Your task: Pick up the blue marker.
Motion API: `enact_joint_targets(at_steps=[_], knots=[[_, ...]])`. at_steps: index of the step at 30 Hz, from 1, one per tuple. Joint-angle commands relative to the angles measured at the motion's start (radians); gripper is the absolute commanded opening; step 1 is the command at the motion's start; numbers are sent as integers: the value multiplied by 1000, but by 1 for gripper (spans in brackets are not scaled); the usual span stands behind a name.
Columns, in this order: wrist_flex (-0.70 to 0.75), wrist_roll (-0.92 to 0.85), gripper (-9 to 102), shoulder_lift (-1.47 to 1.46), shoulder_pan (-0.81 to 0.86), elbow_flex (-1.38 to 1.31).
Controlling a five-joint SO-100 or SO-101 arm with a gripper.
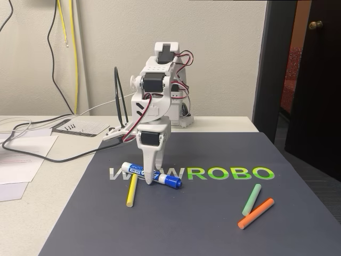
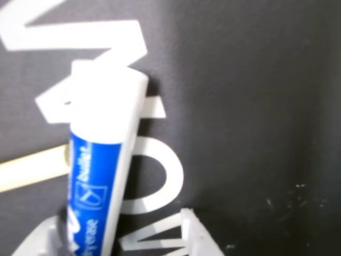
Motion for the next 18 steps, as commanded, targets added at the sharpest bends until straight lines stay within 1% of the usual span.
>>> enact_joint_targets(at_steps=[1, 4, 9, 16, 18], knots=[[46, 6, 28, -12, -15, -84], [57, 2, 25, -21, -17, -100], [54, -3, 15, -21, -23, -100], [51, -2, 9, -17, -25, -100], [51, 0, 5, -14, -25, -100]])
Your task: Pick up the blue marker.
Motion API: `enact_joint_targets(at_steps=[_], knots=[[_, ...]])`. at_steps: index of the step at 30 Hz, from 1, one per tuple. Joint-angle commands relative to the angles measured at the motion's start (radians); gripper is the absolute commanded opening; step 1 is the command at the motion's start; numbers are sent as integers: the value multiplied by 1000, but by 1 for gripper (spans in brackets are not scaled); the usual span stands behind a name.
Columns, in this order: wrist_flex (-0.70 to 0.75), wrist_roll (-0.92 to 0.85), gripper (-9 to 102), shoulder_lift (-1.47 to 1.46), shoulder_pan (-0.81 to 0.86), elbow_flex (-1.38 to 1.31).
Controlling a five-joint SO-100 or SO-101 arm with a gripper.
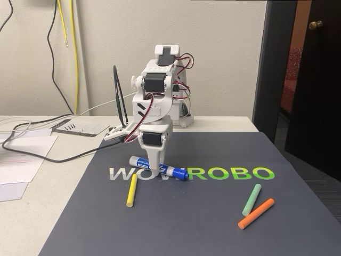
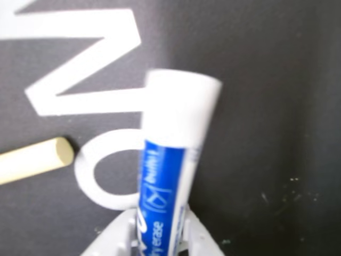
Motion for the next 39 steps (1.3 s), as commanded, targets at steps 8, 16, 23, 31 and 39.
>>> enact_joint_targets(at_steps=[8, 16, 23, 31, 39], knots=[[21, 17, 0, 100, -28, -32], [100, 51, 0, 344, -25, -26], [67, 57, 0, 578, -61, -25], [66, 78, 0, 782, -130, 52], [-314, 18, 0, 1284, -192, 784]])
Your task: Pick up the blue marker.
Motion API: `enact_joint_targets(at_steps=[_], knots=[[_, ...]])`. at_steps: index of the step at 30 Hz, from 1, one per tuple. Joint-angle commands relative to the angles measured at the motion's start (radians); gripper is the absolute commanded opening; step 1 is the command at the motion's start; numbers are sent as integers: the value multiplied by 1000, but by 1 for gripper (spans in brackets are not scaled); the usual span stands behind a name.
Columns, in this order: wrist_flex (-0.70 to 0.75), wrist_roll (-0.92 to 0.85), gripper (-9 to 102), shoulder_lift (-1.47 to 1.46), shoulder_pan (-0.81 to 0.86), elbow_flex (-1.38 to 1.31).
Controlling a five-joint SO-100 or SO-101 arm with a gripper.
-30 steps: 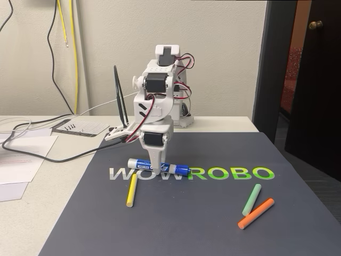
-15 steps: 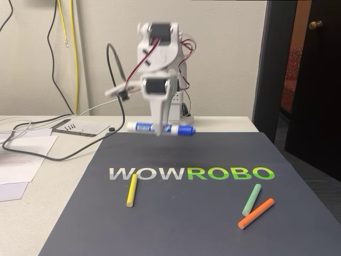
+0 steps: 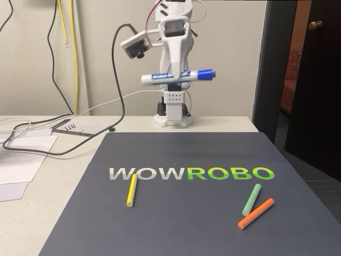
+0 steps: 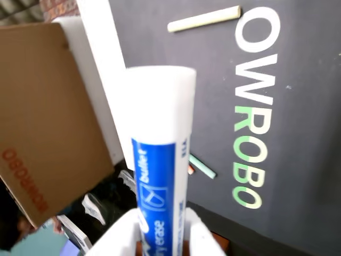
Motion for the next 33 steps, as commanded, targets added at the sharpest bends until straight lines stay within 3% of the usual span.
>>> enact_joint_targets(at_steps=[1, 8, 33], knots=[[-179, -23, 0, 222, -18, 310], [-526, -112, 0, 574, 2, 822], [-512, -69, 0, 603, 12, 827]])
